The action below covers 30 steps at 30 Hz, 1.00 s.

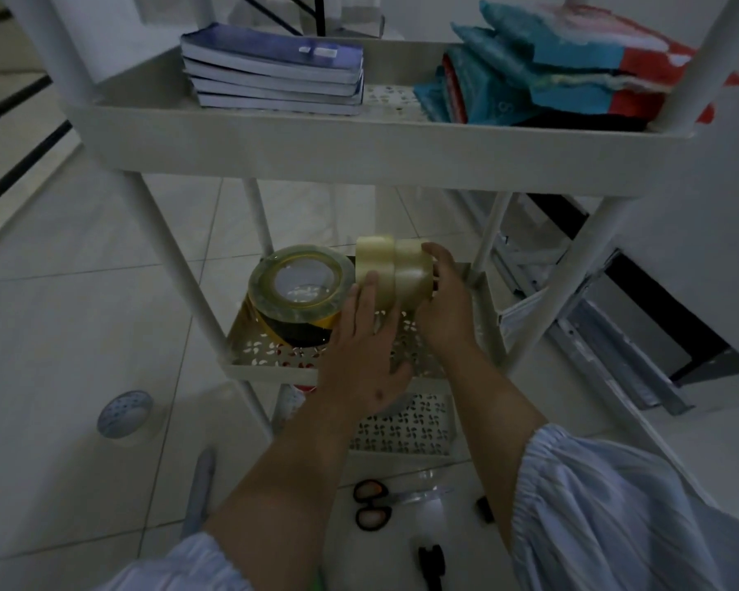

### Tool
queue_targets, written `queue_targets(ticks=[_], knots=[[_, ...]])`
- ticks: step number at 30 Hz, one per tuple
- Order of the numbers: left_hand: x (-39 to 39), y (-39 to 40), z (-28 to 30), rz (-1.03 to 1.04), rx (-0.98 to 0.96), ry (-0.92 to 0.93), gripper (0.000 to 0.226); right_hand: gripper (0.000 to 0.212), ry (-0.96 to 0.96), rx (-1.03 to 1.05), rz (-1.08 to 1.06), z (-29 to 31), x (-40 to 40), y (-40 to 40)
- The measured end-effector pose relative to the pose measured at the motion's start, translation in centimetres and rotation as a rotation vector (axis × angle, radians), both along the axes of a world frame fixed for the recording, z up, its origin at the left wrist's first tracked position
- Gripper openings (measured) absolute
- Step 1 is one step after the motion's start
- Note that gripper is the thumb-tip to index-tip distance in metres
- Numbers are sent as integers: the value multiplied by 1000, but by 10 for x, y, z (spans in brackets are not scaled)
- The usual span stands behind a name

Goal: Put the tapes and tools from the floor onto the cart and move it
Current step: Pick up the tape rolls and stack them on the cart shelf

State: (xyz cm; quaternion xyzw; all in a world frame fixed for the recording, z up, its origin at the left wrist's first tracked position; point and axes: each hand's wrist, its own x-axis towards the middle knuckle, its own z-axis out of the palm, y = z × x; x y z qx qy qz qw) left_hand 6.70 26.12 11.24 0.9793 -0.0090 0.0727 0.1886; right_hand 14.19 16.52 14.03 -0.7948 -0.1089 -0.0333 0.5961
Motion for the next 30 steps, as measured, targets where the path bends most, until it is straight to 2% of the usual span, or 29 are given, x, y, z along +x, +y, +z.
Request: queue_targets(ticks=[3,8,11,16,19,22,26,30], knots=[[0,-4,3,29,16,11,83,51,28,-100,-34,-4,3,-2],[0,-9,7,33,41,59,71,44,34,-135,-68,-7,2,-10],[-1,-9,6,31,4,70,67,52,28,-211,-66,-4,-3,-15],[-4,-12,5,26,-41,-27,78,53,-67,-237,-54,6,-17,-18],[-8,-16,5,39,-66,-70,69,53,-93,-212,-57,11,-29,-19],[-23,-18,2,65,-155,-167,52,45,-149,-116,-32,13,-52,-26],[-85,-22,-17,194,-334,-285,54,47,-94,-77,91,-6,-98,-49],[-153,-39,-56,393,-514,-160,63,49,8,-121,151,-58,-152,-74]])
